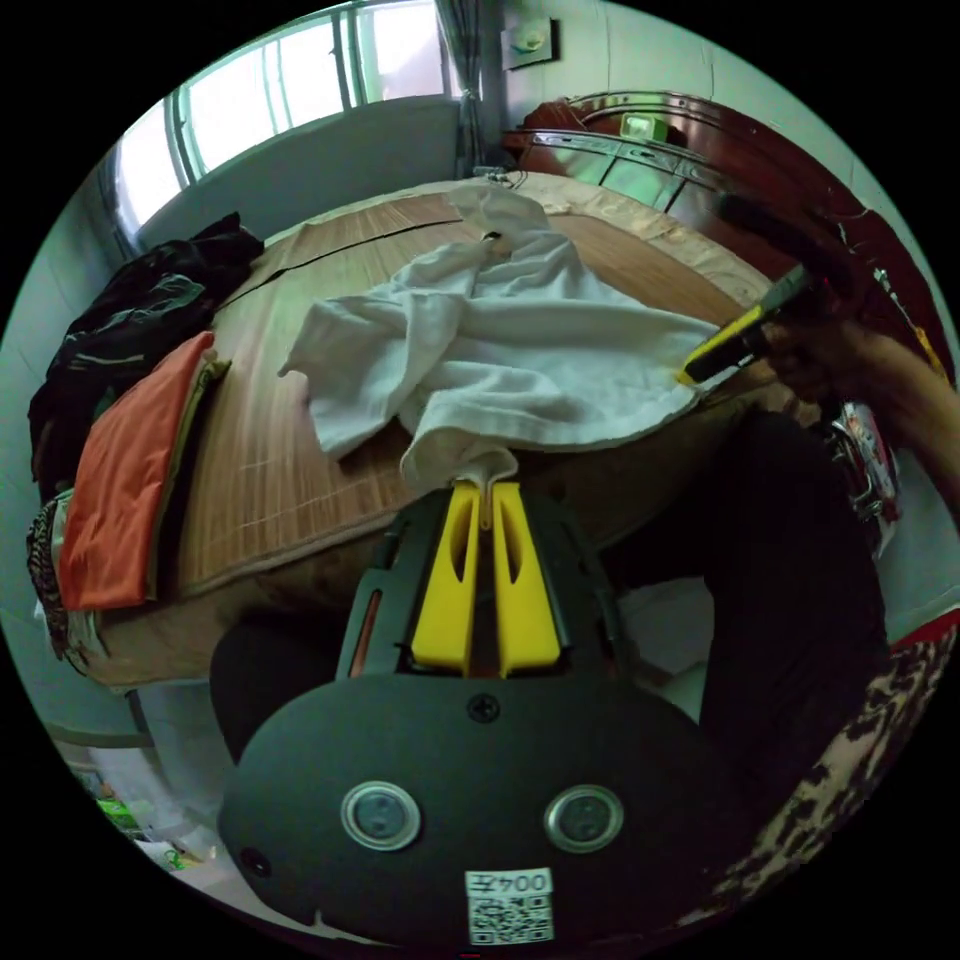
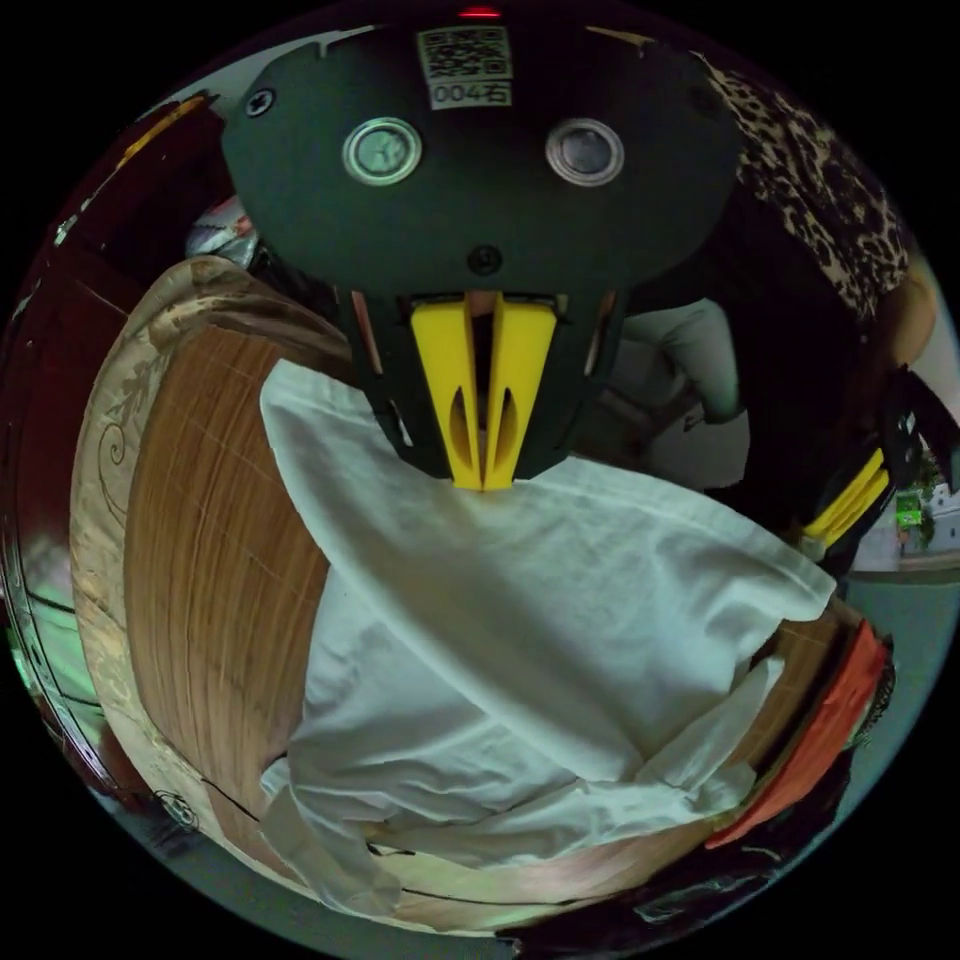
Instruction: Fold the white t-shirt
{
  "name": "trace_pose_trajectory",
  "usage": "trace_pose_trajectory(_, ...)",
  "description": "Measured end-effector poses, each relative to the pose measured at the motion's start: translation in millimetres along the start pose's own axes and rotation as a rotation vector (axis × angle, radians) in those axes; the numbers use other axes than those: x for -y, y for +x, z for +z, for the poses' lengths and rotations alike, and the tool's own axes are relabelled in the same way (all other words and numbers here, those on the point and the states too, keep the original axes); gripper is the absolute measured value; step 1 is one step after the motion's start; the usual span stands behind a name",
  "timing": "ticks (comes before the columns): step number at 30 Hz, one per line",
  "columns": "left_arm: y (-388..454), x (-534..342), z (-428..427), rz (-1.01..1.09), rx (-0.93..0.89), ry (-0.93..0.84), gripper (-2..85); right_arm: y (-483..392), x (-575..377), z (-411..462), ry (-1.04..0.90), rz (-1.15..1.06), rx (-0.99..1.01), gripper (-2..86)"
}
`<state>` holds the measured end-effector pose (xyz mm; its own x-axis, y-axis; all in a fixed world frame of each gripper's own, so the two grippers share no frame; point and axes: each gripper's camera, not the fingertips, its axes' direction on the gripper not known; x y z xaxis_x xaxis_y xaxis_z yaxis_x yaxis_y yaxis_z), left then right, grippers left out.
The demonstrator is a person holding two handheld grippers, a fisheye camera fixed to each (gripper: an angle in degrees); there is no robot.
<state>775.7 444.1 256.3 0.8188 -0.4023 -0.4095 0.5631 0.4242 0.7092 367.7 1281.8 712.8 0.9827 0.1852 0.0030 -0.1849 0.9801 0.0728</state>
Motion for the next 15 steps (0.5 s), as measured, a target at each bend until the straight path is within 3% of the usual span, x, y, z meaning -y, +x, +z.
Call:
trace_pose_trajectory(4, -41.3, 3.5, -27.3, -0.053, -0.044, 0.039, 2.5, 92.2, -100.6, -58.0, 0.290, 0.288, 0.216, 5.4)
trace_pose_trajectory(7, -73.4, 5.0, -35.0, -0.105, -0.065, 0.027, 2.4, 171.9, -167.1, -59.8, 0.391, 0.503, 0.464, 8.8)
trace_pose_trajectory(10, -88.3, 7.9, -36.9, -0.089, -0.061, 0.014, 2.3, 222.1, -207.6, -48.1, 0.474, 0.645, 0.702, 10.0)
trace_pose_trajectory(15, -104.8, 11.9, -40.4, -0.097, -0.045, 0.023, 2.1, 236.1, -202.3, -28.4, 0.463, 0.708, 0.827, 11.3)
